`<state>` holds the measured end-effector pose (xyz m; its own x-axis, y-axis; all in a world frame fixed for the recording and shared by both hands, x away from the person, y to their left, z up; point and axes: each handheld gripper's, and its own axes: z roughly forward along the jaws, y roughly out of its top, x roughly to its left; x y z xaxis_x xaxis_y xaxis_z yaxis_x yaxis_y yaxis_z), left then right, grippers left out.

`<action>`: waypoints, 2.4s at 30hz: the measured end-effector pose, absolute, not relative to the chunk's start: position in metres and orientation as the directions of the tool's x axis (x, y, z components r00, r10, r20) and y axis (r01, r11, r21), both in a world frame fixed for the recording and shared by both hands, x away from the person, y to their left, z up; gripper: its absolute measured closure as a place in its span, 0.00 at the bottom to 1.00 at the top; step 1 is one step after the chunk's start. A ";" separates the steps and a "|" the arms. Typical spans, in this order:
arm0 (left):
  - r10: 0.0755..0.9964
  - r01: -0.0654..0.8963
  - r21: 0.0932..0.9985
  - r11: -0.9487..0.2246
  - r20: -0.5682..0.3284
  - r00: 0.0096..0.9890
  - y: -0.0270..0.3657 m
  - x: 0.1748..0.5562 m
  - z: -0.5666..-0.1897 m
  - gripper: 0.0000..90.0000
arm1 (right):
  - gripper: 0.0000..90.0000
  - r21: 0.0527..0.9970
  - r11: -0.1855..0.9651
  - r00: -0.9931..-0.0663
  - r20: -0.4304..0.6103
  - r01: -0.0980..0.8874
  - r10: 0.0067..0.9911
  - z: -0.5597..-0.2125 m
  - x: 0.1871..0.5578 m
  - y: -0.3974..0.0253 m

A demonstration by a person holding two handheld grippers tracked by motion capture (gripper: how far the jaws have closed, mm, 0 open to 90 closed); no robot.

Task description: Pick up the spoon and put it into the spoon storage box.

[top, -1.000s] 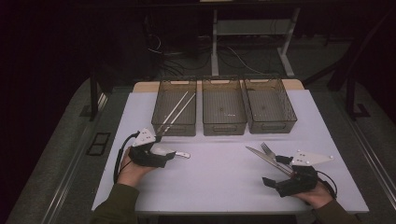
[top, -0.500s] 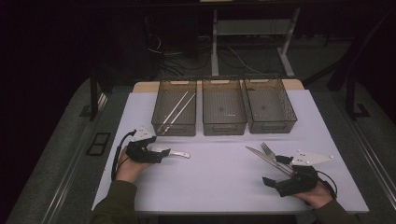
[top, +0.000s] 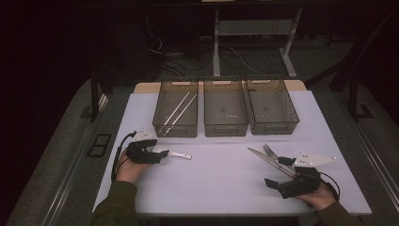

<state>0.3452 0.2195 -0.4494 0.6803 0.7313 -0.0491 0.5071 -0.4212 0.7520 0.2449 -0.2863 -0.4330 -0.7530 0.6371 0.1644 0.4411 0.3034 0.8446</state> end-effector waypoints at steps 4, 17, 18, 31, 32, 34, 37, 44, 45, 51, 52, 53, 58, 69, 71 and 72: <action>0.725 0.505 0.745 -0.436 -0.042 0.688 0.219 0.345 -0.450 0.35 | 0.01 0.845 0.302 -0.752 0.165 0.442 0.638 -0.433 0.245 -0.286; 0.693 0.498 0.733 -0.463 -0.051 0.719 0.224 0.342 -0.449 0.52 | 0.01 0.844 0.300 -0.750 0.168 0.445 0.640 -0.432 0.244 -0.287; 0.691 0.498 0.732 -0.464 -0.053 0.721 0.224 0.341 -0.449 0.53 | 0.01 0.844 0.300 -0.750 0.168 0.445 0.640 -0.432 0.244 -0.287; 0.650 0.486 0.714 -0.503 -0.057 0.758 0.232 0.337 -0.445 0.75 | 0.01 0.844 0.303 -0.751 0.164 0.443 0.639 -0.433 0.244 -0.287; 0.645 0.485 0.712 -0.508 -0.060 0.762 0.233 0.337 -0.444 0.77 | 0.01 0.844 0.304 -0.751 0.164 0.443 0.639 -0.433 0.244 -0.287; 0.640 0.486 0.714 -0.503 -0.070 0.765 0.236 0.337 -0.443 0.81 | 0.01 0.843 0.304 -0.751 0.165 0.443 0.639 -0.433 0.244 -0.287; 0.629 0.485 0.713 -0.506 -0.079 0.773 0.238 0.336 -0.442 0.86 | 0.01 0.844 0.304 -0.751 0.164 0.443 0.639 -0.433 0.244 -0.287; 0.626 0.486 0.708 -0.512 -0.080 0.776 0.239 0.334 -0.439 0.91 | 0.01 0.844 0.305 -0.752 0.163 0.441 0.638 -0.432 0.243 -0.287; 0.627 0.487 0.706 -0.513 -0.079 0.775 0.238 0.334 -0.439 0.91 | 0.01 0.843 0.305 -0.752 0.163 0.442 0.639 -0.432 0.243 -0.287; 0.633 0.482 0.704 -0.522 -0.059 0.772 0.234 0.332 -0.434 0.91 | 0.01 0.843 0.305 -0.752 0.164 0.443 0.639 -0.432 0.244 -0.287; 0.636 0.482 0.707 -0.518 -0.059 0.769 0.232 0.331 -0.434 0.91 | 0.01 0.843 0.305 -0.752 0.164 0.442 0.639 -0.432 0.243 -0.287; 0.635 0.479 0.710 -0.516 -0.057 0.770 0.231 0.331 -0.433 0.91 | 0.01 0.843 0.305 -0.751 0.163 0.443 0.639 -0.432 0.243 -0.287; 0.633 0.462 0.728 -0.506 -0.050 0.772 0.225 0.328 -0.425 0.91 | 0.01 0.844 0.308 -0.752 0.157 0.438 0.640 -0.433 0.244 -0.287; 0.626 0.431 0.771 -0.469 -0.054 0.778 0.210 0.323 -0.412 0.91 | 0.01 0.830 0.330 -0.754 0.154 0.449 0.639 -0.439 0.251 -0.280; 0.625 0.427 0.775 -0.466 -0.054 0.779 0.208 0.322 -0.410 0.91 | 0.01 0.830 0.331 -0.752 0.151 0.450 0.642 -0.440 0.253 -0.280; 0.621 0.423 0.776 -0.467 -0.053 0.782 0.207 0.322 -0.409 0.91 | 0.01 0.828 0.329 -0.750 0.155 0.454 0.644 -0.440 0.254 -0.281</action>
<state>0.3221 0.2073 -0.4093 0.7822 0.6208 -0.0530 0.4233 -0.4670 0.7764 0.2538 -0.2808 -0.4398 -0.7496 0.6436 0.1549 0.4538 0.3293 0.8280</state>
